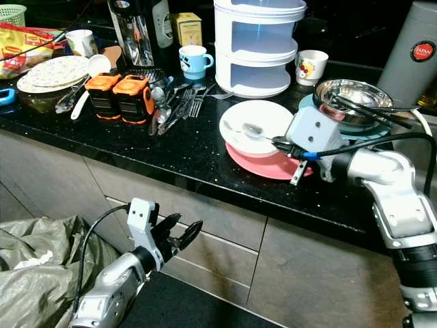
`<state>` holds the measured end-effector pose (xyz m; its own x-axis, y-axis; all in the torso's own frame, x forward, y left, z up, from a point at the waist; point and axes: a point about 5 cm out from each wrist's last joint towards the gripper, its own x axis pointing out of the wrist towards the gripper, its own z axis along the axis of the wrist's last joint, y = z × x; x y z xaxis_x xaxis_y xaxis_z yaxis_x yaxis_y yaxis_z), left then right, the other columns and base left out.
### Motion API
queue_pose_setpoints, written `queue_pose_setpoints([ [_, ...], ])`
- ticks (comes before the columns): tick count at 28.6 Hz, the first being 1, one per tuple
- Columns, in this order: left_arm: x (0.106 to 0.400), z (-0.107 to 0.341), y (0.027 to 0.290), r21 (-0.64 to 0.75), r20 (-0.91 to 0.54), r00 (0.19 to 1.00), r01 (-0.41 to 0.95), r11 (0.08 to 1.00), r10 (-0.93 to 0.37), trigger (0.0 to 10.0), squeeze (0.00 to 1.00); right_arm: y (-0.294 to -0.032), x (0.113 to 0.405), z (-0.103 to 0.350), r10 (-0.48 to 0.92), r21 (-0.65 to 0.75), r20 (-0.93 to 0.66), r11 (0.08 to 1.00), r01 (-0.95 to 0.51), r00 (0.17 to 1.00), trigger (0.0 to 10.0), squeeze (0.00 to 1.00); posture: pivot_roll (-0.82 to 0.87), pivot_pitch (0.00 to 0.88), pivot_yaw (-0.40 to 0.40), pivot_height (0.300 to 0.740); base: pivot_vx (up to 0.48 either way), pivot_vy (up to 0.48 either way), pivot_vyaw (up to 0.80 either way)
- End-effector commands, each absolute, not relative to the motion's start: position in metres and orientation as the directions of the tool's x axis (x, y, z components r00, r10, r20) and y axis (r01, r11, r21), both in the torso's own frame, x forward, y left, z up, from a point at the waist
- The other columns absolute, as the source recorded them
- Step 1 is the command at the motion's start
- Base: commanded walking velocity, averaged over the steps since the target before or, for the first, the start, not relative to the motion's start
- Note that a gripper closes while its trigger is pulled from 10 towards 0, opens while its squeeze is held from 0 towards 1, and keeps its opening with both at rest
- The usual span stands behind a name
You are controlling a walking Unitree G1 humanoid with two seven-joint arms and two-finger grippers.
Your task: Kitchen organization
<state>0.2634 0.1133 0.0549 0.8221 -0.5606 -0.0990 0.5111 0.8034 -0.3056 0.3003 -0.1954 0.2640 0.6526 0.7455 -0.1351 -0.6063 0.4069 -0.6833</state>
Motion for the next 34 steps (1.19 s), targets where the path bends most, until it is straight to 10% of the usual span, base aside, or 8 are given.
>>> queue_pose_setpoints([
  [1,0.263,0.053,0.112,-0.311,-0.102,0.822,0.509,0.803,-0.561,10.0,0.0,-0.191,0.297,0.261,0.767,-0.643,-0.136,0.414,-0.645,0.628,0.0,0.0,0.08,0.0,0.01,0.74,0.0,0.0,0.0],
  [24,0.262,0.054,0.112,-0.318,-0.098,0.825,0.504,0.803,-0.556,10.0,0.0,-0.187,0.309,0.271,0.697,-0.433,0.008,0.649,-0.625,0.717,0.0,0.0,0.09,0.0,0.012,0.74,0.0,0.0,0.0],
  [32,0.263,0.054,0.112,-0.321,-0.096,0.825,0.504,0.802,-0.557,10.0,0.0,-0.18,0.298,0.284,0.762,-0.242,0.222,0.647,-0.723,0.608,0.0,0.0,0.08,0.0,0.012,0.74,0.0,0.0,0.0],
  [33,0.263,0.054,0.112,-0.321,-0.096,0.825,0.505,0.801,-0.558,10.0,0.0,-0.181,0.299,0.284,0.745,-0.187,0.267,0.662,-0.726,0.611,3.4,0.0,0.08,0.0,0.011,0.74,0.0,0.0,0.0],
  [34,0.263,0.054,0.112,-0.32,-0.095,0.824,0.505,0.801,-0.558,10.0,0.0,-0.181,0.301,0.282,0.717,-0.128,0.307,0.683,-0.719,0.626,9.9,0.0,0.08,0.0,0.009,0.74,0.0,0.0,0.0],
])
